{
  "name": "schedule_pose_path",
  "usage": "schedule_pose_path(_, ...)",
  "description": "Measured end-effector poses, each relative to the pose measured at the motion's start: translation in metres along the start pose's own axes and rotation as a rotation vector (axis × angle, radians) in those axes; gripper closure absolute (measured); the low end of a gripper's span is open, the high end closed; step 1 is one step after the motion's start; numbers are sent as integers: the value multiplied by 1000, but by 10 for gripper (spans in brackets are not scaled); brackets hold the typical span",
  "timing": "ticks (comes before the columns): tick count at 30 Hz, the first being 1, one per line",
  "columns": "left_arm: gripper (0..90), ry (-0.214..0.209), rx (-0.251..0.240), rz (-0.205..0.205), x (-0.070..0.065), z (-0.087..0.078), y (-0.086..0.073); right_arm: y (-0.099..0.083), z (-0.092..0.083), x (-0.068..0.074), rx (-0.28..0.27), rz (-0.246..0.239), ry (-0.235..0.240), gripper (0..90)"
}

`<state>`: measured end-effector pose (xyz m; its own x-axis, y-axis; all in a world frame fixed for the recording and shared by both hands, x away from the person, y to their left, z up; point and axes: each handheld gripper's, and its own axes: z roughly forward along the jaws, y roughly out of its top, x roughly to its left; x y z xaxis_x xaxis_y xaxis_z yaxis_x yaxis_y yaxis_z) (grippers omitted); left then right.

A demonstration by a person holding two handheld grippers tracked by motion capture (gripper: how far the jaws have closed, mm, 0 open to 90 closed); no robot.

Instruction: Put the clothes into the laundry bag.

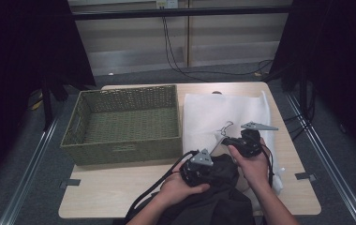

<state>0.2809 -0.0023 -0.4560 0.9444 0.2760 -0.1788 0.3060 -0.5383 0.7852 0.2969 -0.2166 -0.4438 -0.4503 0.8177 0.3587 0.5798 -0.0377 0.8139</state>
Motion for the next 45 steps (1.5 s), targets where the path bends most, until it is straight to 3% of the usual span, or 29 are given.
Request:
schedule_pose_path(2,828,98,-55,-107,12,-7,4,-2,-12,7,-33,-25,-3,886)
schedule_pose_path(4,829,170,-164,-203,23,-16,8,-3,-22,15,-53,-59,-4,887)
schedule_pose_path(6,828,240,-270,-215,21,-22,13,-5,-30,23,-72,-85,7,887)
schedule_pose_path(8,821,311,-306,-208,12,-17,15,-7,-34,27,-98,-77,21,887)
schedule_pose_path(9,811,333,-272,-188,9,-7,12,-9,-36,27,-105,-76,21,887)
schedule_pose_path(10,793,321,-187,-152,10,8,9,-12,-35,26,-112,-65,14,887)
schedule_pose_path(12,697,166,59,-163,20,42,-1,-20,-30,17,-97,-38,12,887)
schedule_pose_path(13,623,152,87,-125,20,45,-3,-26,-26,12,-85,-31,4,887)
schedule_pose_path(14,572,145,55,-98,16,41,-1,-31,-23,8,-79,-21,-5,887)
schedule_pose_path(15,476,97,35,-92,14,32,4,-34,-22,4,-66,-13,-10,887)
schedule_pose_path(17,288,24,-13,-112,11,12,11,-36,-24,-3,-69,5,-11,887)
schedule_pose_path(18,209,12,-20,-116,10,-1,13,-35,-26,-5,-74,18,-7,887)
schedule_pose_path(21,80,23,-38,-154,11,-34,5,-33,-28,-9,-83,36,-11,886)
schedule_pose_path(24,43,63,49,-205,20,-48,-17,-34,-26,-8,-78,20,-12,886)
schedule_pose_path(27,67,-1,158,-227,22,-36,-34,-33,-24,-7,-82,23,-5,886)
schedule_pose_path(28,93,-21,202,-198,16,-26,-38,-32,-23,-6,-78,21,1,886)
schedule_pose_path(29,141,-13,261,-131,13,-22,-37,-32,-20,-4,-73,17,3,885)
schedule_pose_path(30,197,26,281,-76,5,-15,-37,-32,-19,-2,-70,13,6,885)
schedule_pose_path(31,358,58,271,-11,-4,-8,-37,-33,-18,0,-63,11,12,885)
schedule_pose_path(32,564,61,276,48,-8,-6,-35,-33,-16,2,-58,8,24,885)
schedule_pose_path(34,743,80,287,103,-13,-4,-28,-34,-14,6,-60,10,50,884)
schedule_pose_path(35,789,91,265,115,-17,-2,-25,-34,-14,8,-64,12,74,884)
schedule_pose_path(36,789,71,230,103,-17,-4,-21,-34,-14,8,-64,12,74,884)
schedule_pose_path(39,802,28,-2,-35,-12,-20,-6,-32,-19,16,-78,1,122,883)
schedule_pose_path(41,803,32,-173,-75,-5,-33,2,-27,-27,26,-104,-19,137,884)
schedule_pose_path(43,800,107,-236,-85,-2,-35,5,-21,-36,34,-144,-33,117,885)
schedule_pose_path(45,794,180,-234,-131,4,-25,0,-16,-45,36,-170,-31,120,884)
